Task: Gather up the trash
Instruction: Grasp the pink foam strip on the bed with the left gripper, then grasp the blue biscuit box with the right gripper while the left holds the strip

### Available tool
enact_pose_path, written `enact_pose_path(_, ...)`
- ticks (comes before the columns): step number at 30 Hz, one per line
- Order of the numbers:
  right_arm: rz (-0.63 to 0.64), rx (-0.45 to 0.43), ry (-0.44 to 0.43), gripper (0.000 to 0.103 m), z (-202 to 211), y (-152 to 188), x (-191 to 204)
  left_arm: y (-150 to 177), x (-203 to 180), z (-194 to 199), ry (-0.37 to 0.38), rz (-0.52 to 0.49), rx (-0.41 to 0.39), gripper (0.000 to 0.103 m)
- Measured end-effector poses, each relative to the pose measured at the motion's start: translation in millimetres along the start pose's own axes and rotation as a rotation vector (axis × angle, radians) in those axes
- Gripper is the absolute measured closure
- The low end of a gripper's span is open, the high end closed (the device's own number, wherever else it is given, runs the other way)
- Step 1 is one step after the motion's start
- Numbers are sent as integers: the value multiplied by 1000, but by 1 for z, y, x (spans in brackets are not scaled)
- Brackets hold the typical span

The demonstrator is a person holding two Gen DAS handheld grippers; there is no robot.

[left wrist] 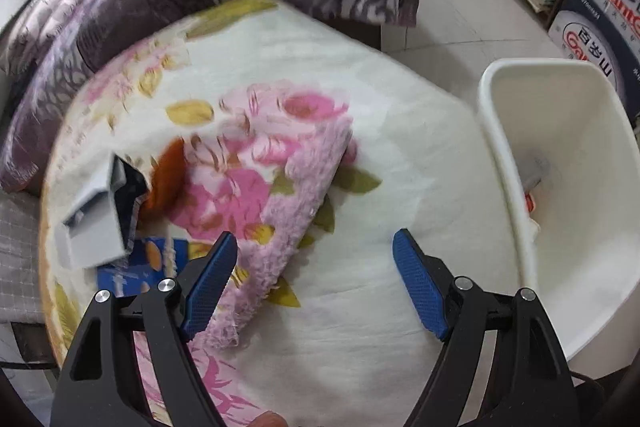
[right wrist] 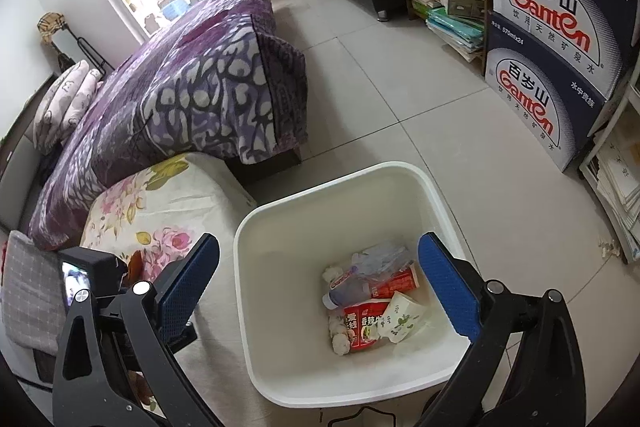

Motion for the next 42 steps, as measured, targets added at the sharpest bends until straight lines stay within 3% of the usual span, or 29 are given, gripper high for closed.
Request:
enact_pose_path(1,3,1,-1,7,-1,0,2,1,1,0,20,15,0,28)
enact_pose_path(5,24,4,-6,7,-2,4,14,9,12,11,-53,21,-27,77)
enact_pose_path(7,40,5,-11,7,-3,7,21,14,14,18,-16,30,-41,84)
enact_pose_path(8,49,6,-15,7,-4,9,26,18,17,24,6,38,-47,98)
enact_pose_path(9,55,6,-18,7,-4,10,29,20,18,28,12,44,-52,103)
enact_pose_path(13,118,-6,-43,7,-5,20,55,27,35,70,53,79,-141,103)
enact_pose_path(16,234,-13,-70,7,-5,33,84,35,60,106,94,127,-212,103)
enact_pose_path(21,347,-18,-67,7,-7,53,117,47,93,135,105,183,-259,103)
enact_pose_path(26,396,-32,-130,7,1,66,146,53,117,153,118,240,-298,103)
enact_pose_path(30,554,-56,-231,7,9,86,188,57,141,171,135,297,-345,103)
enact_pose_path(34,823,-90,-356,7,16,127,245,66,163,192,196,354,-393,103)
enact_pose_path(37,989,-116,-372,7,11,152,279,71,176,204,226,392,-422,103)
enact_pose_path(42,1061,-106,-385,7,-5,169,311,78,190,218,247,433,-459,103)
Point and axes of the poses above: each gripper's, at about its wrist camera, not at the fingertips, and z roughly against the way its jaws point, x to its left, y to its underside, the point moved 5 cm from there along -z, roughly the way its jaws point, and after that the axes turned 15 degrees about y, right-handed, at the moved point
